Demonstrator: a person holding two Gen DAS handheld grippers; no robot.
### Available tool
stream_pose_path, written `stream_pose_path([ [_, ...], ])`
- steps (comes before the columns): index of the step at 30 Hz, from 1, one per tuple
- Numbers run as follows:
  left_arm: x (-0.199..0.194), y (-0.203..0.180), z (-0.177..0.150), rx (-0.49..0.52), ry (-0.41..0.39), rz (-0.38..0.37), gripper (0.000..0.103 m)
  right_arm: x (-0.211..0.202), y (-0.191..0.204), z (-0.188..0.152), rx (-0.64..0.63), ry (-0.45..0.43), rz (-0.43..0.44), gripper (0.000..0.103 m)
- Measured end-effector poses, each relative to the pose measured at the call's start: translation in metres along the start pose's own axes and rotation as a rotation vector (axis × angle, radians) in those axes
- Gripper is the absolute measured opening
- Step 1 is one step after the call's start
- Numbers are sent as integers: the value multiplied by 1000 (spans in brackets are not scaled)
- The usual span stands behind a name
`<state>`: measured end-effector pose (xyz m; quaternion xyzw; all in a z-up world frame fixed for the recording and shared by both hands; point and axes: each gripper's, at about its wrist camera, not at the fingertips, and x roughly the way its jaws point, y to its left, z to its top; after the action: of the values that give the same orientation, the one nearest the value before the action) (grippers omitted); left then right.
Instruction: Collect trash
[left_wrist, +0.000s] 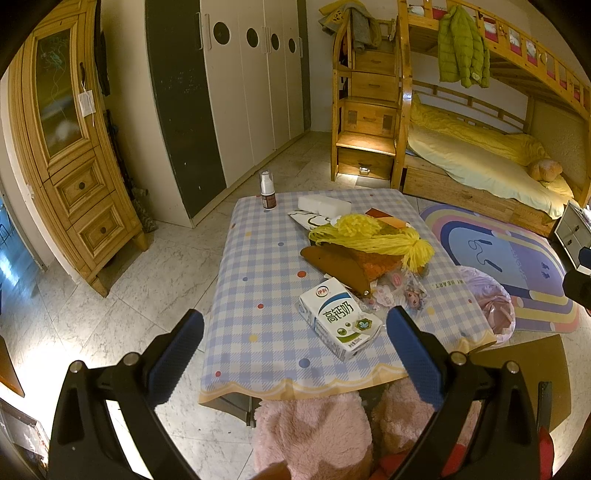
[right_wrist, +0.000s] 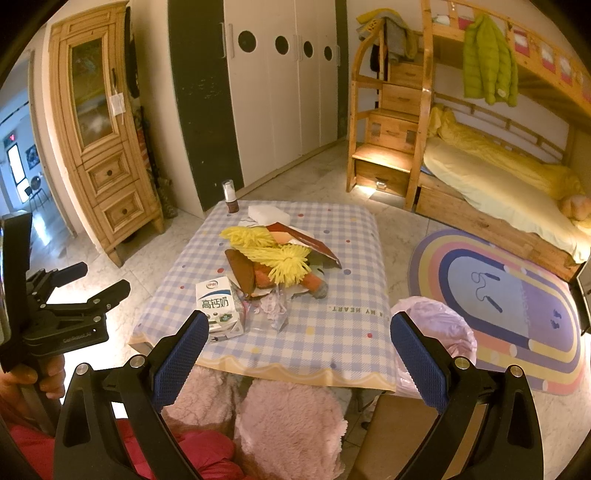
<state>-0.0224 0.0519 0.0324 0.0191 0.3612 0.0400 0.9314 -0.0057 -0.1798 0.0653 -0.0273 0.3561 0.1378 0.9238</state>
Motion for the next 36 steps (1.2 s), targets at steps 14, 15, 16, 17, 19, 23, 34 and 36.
stream_pose_path([
  [14, 0, 0, 0, -2, 2, -1, 96, -2, 0, 0, -5, 2, -5, 98],
  [15, 0, 0, 0, -1, 2, -1, 96, -2, -1, -1, -7, 0, -4, 98],
  [16, 0, 0, 0, -1, 2, -1, 96, -2, 0, -1, -7, 0, -4, 98],
  [17, 0, 0, 0, -2, 2, -1, 96, -2, 0, -1, -7, 0, -5, 98],
  [19, 0, 0, 0, -2, 2, -2, 96, -2, 0, -1, -14, 3, -15, 98],
  [23, 4, 1, -4, -5, 4, 8, 96, 11, -3, -3, -20, 0, -28, 98],
  [34, 49, 2, -29, -3, 103, -43, 96, 37, -3, -11, 29, -76, -3, 98],
  [36, 59, -3, -34, 14, 116, -80, 96, 47, -9, -12, 37, -46, -17, 98],
])
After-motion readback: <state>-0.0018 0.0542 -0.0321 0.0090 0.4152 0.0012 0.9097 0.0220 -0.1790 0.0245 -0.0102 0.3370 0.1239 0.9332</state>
